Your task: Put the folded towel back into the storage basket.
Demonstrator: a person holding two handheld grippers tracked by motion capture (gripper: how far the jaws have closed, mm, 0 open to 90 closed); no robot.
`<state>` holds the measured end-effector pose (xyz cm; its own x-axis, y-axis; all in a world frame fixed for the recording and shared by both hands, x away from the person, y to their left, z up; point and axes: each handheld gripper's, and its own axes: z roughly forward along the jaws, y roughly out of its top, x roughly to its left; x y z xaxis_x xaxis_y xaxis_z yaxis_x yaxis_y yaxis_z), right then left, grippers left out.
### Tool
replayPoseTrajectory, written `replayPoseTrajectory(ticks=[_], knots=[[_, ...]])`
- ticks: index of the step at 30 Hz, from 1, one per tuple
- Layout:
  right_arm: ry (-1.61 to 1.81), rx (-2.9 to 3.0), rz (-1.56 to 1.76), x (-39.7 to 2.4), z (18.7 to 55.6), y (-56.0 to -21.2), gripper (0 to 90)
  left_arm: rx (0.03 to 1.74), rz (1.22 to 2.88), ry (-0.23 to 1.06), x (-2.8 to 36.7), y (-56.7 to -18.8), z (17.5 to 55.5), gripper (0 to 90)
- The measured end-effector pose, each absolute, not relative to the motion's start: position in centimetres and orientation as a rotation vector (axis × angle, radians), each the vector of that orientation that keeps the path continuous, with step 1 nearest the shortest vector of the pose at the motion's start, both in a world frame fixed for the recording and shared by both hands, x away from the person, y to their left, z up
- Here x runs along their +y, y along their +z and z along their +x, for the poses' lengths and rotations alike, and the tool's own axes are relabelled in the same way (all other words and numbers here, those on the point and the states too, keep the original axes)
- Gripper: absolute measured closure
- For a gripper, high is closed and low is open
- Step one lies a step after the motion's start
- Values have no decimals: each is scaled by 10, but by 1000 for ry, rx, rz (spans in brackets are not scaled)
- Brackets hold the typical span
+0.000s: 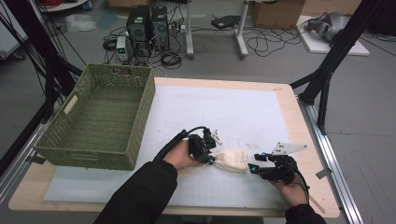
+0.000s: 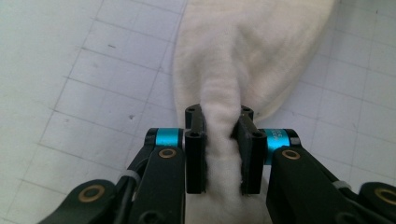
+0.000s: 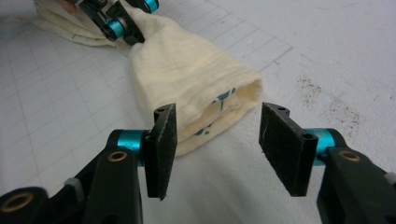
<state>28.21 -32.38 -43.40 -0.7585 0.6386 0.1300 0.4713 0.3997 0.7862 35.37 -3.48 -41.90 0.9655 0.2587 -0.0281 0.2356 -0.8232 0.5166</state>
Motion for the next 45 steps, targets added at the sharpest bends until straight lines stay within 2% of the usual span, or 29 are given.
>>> replayPoseTrajectory(ticks=[14, 24, 45], knots=[[1312, 2420, 1039, -334, 272, -435, 211, 410, 2544, 26, -30, -417, 351, 799], [1342, 2397, 1025, -336, 266, -433, 187, 502, 2435, 4, -11, -415, 345, 799], [1336, 2380, 1018, -335, 266, -433, 124, 632, 2334, 25, 14, -402, 346, 799]])
